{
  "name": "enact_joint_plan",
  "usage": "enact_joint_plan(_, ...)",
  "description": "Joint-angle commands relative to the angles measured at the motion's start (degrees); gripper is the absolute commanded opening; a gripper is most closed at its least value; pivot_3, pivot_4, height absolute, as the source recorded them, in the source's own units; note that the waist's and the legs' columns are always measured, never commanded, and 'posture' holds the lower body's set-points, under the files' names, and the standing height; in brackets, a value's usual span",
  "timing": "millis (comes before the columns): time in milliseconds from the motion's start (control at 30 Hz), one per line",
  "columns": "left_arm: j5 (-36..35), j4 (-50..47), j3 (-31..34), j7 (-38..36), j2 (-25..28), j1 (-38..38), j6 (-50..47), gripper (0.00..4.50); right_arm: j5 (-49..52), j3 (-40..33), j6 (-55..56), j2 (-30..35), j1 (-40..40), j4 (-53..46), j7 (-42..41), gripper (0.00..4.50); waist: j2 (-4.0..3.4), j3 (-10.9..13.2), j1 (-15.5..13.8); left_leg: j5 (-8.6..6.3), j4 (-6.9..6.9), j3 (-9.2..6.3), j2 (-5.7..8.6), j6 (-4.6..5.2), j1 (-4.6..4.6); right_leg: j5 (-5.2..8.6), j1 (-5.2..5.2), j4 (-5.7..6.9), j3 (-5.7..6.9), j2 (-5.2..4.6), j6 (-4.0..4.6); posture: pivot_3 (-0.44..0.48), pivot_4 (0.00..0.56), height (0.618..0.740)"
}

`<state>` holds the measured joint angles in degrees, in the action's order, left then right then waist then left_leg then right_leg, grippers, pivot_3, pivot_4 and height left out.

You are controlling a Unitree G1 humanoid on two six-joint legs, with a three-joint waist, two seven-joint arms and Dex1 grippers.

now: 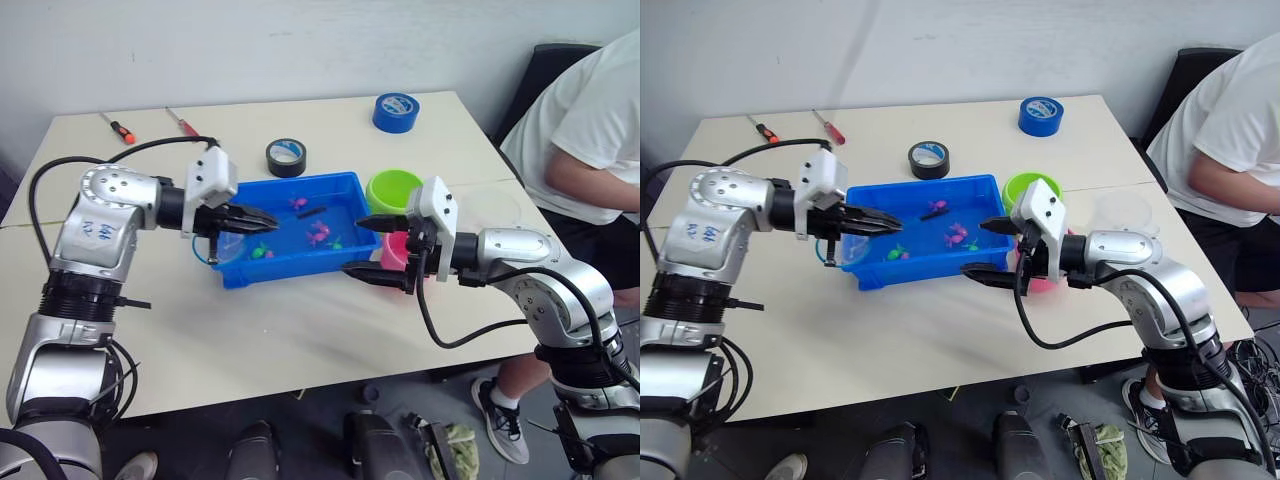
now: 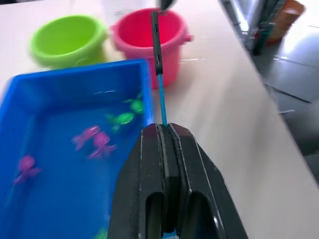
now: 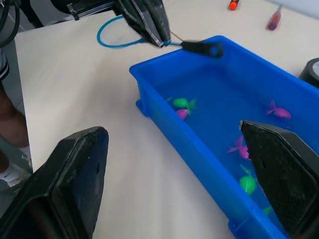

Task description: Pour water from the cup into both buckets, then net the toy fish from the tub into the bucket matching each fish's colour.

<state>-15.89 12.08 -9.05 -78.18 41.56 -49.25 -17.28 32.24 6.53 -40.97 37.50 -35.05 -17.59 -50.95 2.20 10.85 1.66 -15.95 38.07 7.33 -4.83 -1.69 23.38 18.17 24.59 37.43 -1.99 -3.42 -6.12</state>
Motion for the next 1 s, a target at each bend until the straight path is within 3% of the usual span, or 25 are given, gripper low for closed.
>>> enact_joint_plan(33,-0.67,-1.07,-0.83,-3.31,-0.92,-1.64,1.64,0.07,-0.05,-0.03,-0.77,0.53,-0.62,-2.18,-0.42,4.5,0.0,0.0,-0.03,0.0,0.02,0.0,0.0,0.0,0.0,0.0,0.0,0.0,0.0,0.0,0.0,0.0,0.15,0.731)
enact_joint_plan(300,1.02,2.76,-4.79,-9.55,-4.78,-3.65,6.2,0.07,2.27,1.57,-4.59,0.47,-0.14,-6.95,-2.33,4.5,-0.01,0.0,-0.03,0.0,0.04,-0.02,0.0,0.0,0.01,0.0,-0.01,0.0,-0.03,0.0,-0.01,0.0,0.15,0.731)
enact_joint_plan(1000,0.71,2.44,-4.67,-9.53,-5.19,-4.07,5.66,0.07,0.93,4.31,-4.37,-1.71,-1.16,-6.37,-2.47,4.5,-0.01,0.0,-0.05,0.0,0.06,-0.05,0.0,0.01,0.01,0.0,-0.01,0.02,-0.02,0.0,-0.01,0.0,0.15,0.731)
